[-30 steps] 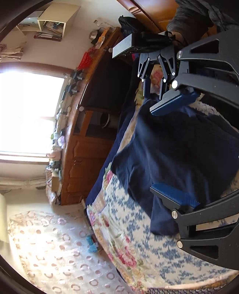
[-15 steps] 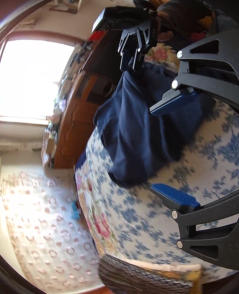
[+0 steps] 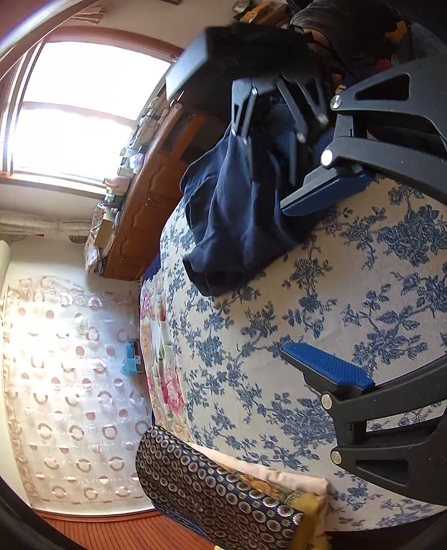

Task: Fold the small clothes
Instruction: 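Fold the lifted edge over the shirt with the left gripper and release, then grasp the shirt edge with the right gripper and fold it over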

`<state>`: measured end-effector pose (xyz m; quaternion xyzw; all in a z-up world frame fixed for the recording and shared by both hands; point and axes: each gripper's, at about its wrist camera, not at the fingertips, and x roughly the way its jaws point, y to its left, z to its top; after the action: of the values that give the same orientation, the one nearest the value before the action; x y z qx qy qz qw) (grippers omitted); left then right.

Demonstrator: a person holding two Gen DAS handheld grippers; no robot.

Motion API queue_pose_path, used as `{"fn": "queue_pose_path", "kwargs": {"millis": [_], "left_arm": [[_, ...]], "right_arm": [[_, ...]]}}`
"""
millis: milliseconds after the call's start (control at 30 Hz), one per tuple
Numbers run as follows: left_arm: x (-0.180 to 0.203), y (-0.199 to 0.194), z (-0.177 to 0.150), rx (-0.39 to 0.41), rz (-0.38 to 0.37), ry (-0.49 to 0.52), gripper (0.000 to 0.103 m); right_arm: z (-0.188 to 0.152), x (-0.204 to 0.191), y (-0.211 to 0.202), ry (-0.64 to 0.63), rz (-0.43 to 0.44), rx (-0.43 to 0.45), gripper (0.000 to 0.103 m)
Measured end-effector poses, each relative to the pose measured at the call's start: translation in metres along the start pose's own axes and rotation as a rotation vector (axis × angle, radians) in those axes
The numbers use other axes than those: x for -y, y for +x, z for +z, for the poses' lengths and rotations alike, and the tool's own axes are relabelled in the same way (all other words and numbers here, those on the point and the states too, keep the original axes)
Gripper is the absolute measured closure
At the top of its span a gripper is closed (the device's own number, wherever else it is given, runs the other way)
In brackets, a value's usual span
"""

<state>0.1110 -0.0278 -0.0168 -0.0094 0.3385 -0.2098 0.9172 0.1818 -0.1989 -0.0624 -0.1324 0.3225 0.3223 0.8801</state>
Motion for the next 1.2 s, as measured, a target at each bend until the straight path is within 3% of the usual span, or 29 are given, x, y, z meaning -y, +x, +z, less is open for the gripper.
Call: {"fn": "queue_pose_path", "kwargs": {"millis": [200,267,333,400,600,1033,1200], "left_arm": [[-0.005,-0.001,-0.006,-0.005,-0.005,-0.013,0.026],[-0.004,0.000,-0.007,-0.008,-0.006,-0.012,0.026],[-0.004,0.002,-0.008,-0.011,-0.010,-0.013,0.026],[-0.002,0.002,-0.008,-0.014,-0.011,-0.012,0.026],[0.003,0.005,-0.009,-0.019,-0.019,-0.002,0.026],[0.012,0.014,-0.013,-0.045,-0.033,0.016,0.026],[0.013,0.014,-0.013,-0.049,-0.036,0.017,0.026]], "right_arm": [[0.011,0.001,0.041,-0.051,-0.026,-0.135,0.045],[0.012,0.008,0.048,-0.048,-0.034,-0.152,0.062],[0.015,0.012,0.048,-0.047,-0.028,-0.150,0.088],[0.017,0.018,0.040,-0.025,0.005,-0.128,0.093],[0.026,0.032,0.013,0.016,0.020,-0.037,0.093],[0.014,0.057,-0.002,0.157,0.131,0.045,0.093],[0.015,0.060,0.003,0.166,0.099,0.045,0.096]]}}
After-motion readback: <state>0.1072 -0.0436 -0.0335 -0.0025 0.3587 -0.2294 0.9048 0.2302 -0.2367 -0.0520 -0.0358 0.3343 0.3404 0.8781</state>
